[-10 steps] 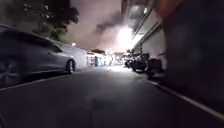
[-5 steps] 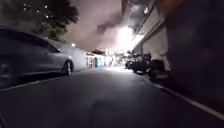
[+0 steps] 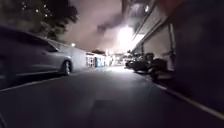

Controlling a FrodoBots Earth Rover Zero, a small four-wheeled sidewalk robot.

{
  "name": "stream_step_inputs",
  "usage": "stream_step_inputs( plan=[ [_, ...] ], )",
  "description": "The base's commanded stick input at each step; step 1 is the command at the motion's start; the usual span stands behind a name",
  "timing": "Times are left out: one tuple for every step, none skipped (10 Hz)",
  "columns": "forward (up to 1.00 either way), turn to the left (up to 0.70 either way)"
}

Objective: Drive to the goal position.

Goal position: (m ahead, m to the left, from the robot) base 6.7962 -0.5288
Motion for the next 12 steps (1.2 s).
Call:
stream_step_inputs(
  plan=[
    [0.45,0.0],
    [0.45,0.0],
    [0.45,0.0],
    [0.45,0.0],
    [0.45,0.0],
    [0.45,0.0],
    [0.45,0.0],
    [0.45,0.0],
    [0.45,0.0],
    [0.45,0.0],
    [0.45,0.0],
    [0.45,0.0]
  ],
)
